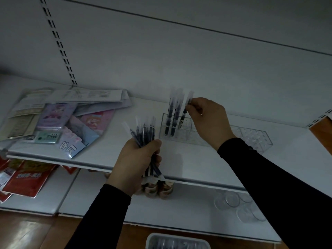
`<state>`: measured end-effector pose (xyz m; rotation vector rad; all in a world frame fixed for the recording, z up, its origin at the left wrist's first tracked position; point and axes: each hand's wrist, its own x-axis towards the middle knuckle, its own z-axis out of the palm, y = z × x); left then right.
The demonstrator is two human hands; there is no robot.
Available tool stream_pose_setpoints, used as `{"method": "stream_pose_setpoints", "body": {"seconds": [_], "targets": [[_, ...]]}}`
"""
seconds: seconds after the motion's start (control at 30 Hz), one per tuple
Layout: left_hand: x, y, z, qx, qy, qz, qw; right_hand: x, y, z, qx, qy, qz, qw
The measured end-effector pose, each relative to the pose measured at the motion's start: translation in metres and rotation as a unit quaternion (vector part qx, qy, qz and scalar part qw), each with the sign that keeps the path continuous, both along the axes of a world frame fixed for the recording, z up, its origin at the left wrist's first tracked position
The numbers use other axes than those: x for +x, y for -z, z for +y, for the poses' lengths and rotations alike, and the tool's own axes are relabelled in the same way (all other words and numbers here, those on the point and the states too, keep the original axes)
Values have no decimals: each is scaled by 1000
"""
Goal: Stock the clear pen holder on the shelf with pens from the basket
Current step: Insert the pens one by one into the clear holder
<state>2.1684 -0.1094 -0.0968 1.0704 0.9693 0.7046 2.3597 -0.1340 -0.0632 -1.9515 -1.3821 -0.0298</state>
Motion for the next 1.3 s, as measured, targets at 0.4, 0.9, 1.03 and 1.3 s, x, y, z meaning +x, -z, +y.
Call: {"method": "stream_pose_setpoints", "body": {"seconds": [0.4,0.9,1.03,1.3], "targets": [[2,-7,-6,7,51,-6,999,-35,-6,-30,-96,-12,198,975],[5,-10,-12,-21,124,-47,991,-35,-10,-38,-77,-23,541,837],[4,-7,-7,-30,76,-31,996,-16,-26,-34,26,10,559,829],[1,-1,1,-25,30,-19,999,8,-49,-23,127,39,264,955]]}}
